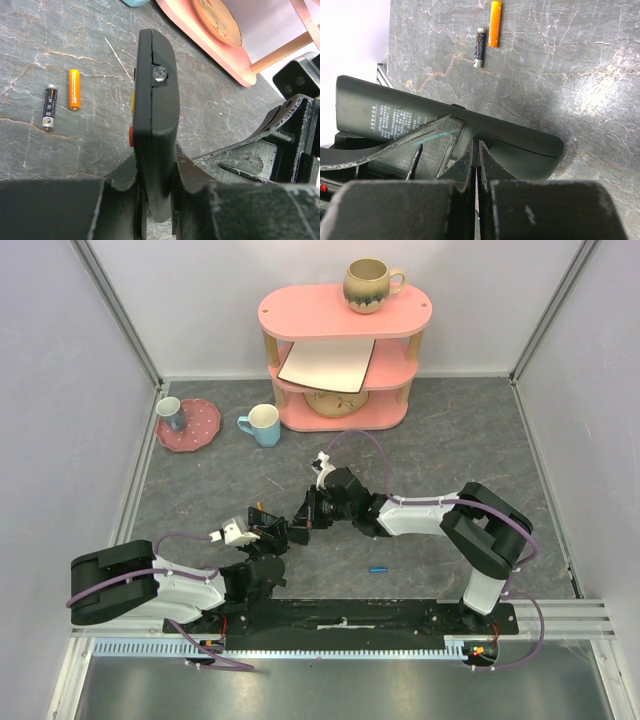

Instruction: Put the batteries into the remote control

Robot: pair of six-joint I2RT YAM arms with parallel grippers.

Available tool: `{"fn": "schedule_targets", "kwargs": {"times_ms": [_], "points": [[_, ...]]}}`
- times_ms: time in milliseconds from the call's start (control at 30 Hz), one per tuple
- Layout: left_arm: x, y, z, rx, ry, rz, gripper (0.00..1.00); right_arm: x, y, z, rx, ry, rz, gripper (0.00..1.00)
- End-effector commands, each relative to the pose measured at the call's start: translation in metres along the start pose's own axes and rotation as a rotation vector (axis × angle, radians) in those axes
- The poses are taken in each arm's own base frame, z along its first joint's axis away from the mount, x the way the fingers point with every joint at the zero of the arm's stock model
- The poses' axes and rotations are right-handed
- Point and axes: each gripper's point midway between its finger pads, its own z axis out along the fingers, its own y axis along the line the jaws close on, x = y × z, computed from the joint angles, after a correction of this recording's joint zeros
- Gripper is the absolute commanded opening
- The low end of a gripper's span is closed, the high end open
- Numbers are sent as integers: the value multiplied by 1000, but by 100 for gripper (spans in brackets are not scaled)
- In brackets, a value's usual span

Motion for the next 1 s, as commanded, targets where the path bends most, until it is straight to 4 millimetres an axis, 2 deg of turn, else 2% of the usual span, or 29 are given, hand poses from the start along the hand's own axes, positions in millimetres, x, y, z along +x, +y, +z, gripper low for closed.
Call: {"fn": "schedule_targets", "kwargs": {"times_ms": [0,167,467,967], "points": [[-11,2,2,-28,-55,97,2,56,-83,-6,305,160,2,0],[-11,3,2,-29,-56,107,2,57,-89,-8,337,164,-8,0],[-11,1,2,-26,-55,109,2,53,-88,-10,342,152,-13,0],[-14,2,2,-29,-62,118,2,46,-103,-31,379,122,-8,0]]}}
